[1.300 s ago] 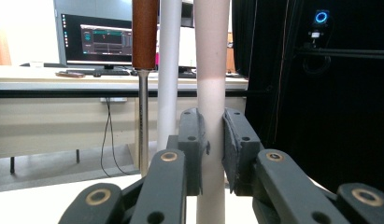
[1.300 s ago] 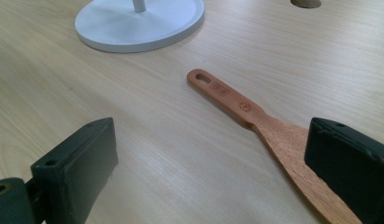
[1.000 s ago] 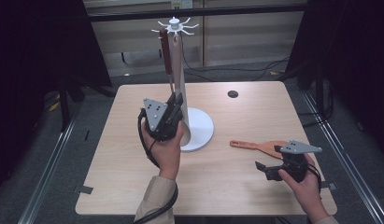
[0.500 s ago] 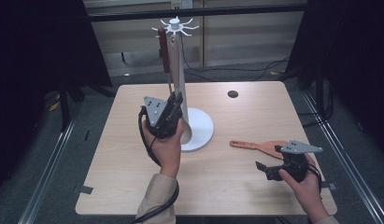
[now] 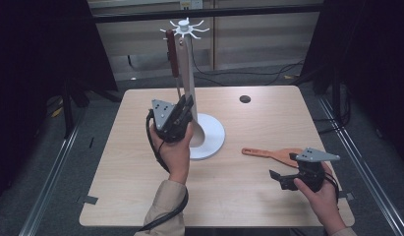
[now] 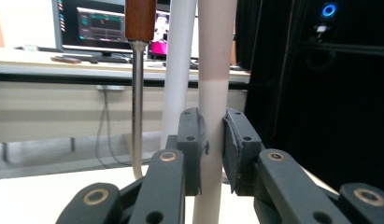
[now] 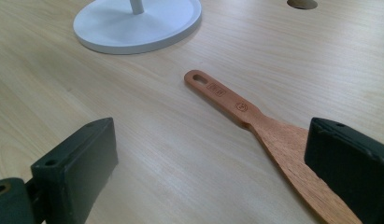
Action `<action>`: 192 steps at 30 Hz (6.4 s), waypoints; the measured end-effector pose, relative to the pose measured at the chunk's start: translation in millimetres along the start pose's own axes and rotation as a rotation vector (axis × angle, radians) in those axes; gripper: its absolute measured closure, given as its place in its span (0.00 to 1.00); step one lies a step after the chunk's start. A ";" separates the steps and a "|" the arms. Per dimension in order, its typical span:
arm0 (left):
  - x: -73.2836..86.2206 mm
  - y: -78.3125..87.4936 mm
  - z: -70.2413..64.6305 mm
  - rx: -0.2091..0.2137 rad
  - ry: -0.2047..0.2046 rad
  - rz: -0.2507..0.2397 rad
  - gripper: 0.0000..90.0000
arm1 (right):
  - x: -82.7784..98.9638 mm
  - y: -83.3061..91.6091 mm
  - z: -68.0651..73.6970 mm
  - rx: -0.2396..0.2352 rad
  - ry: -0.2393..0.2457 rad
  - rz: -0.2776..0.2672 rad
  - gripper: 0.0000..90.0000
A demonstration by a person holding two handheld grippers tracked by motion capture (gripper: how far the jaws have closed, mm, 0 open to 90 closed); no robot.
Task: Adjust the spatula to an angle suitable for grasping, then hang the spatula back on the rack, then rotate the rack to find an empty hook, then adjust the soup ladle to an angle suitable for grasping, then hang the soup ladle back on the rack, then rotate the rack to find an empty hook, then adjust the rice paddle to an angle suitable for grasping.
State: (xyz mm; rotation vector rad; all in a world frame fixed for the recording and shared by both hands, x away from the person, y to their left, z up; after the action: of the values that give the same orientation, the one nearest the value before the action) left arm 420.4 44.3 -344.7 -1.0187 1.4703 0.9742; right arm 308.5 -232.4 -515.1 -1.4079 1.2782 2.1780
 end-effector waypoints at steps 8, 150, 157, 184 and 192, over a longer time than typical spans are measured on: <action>1.1 -7.7 0.2 0.001 0.014 -0.007 0.85 | 0.0 -0.3 0.2 -0.001 -0.001 0.000 0.02; -30.8 14.3 -2.0 0.217 -0.003 -0.132 0.53 | 3.5 -21.6 -7.0 -0.015 0.049 0.047 0.01; -3.7 17.1 -8.4 0.246 -0.038 -0.080 0.41 | 5.6 -28.3 -19.3 -0.005 0.074 0.059 0.01; 68.2 20.2 -27.1 0.328 -0.029 0.031 0.14 | -5.6 -42.8 -38.6 -0.008 0.051 0.032 0.03; 77.8 21.7 -27.8 0.348 -0.040 0.062 0.12 | -8.0 -45.8 -43.4 0.003 0.052 0.028 0.06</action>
State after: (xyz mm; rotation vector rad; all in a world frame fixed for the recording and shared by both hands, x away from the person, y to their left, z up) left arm 384.7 17.2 -417.4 -0.7015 1.5782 0.7431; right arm 367.0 -237.5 -539.4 -1.4625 1.3264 2.1705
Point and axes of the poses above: each handheld gripper's, and its own axes: y roughly backward along the jaws, x roughly out of its underside, z roughly to its left, the point moved 10 cm from there along -y, roughly forward along the jaws, and after that the axes turned 9 degrees about -x, right-handed, at the moved point
